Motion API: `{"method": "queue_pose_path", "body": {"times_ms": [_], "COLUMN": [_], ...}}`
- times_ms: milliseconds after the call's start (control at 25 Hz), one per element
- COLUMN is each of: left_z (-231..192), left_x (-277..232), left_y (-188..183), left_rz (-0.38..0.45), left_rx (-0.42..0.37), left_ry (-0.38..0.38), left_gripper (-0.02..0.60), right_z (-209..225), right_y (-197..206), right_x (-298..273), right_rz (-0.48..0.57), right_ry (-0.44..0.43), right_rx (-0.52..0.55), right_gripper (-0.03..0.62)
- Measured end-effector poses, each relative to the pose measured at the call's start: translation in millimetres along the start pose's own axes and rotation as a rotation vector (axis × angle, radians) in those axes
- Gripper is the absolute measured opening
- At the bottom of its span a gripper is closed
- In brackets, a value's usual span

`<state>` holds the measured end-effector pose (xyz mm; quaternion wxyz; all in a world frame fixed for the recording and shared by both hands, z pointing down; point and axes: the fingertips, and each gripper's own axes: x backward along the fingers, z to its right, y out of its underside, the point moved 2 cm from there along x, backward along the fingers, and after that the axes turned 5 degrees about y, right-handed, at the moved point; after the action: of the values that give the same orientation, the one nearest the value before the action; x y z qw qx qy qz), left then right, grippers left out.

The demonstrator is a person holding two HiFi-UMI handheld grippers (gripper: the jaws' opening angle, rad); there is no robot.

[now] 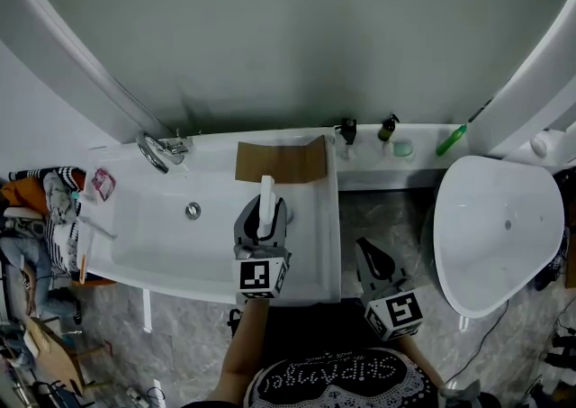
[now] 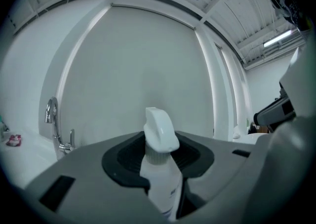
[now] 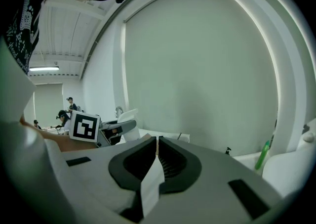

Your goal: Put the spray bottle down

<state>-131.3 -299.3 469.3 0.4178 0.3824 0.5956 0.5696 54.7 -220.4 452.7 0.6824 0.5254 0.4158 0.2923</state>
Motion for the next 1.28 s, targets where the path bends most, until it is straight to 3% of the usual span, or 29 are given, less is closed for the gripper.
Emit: {"method": "queue_pose_path", "body": {"times_ms": [520,1280], "left_z": [5.0,4.2], "left_x": [-15.2,-13.8], "left_y": [4.7,7.7], "left_rz": [-0.002,-0.030], "left_rx": [-0.069,-0.055], "left_ry": [0.095,0.106], "left_gripper": [0.155,0.155], "right_z": [-0.2,1.5], "right_y": [3.6,6.0], "right_x": [-1.4,-10.7], "right_rz": [-0.024,0.009], "right_ry": [-0.011,-0.002], "right_rx": [-0.007,-0.049], "right_gripper": [0.028,0.028]}}
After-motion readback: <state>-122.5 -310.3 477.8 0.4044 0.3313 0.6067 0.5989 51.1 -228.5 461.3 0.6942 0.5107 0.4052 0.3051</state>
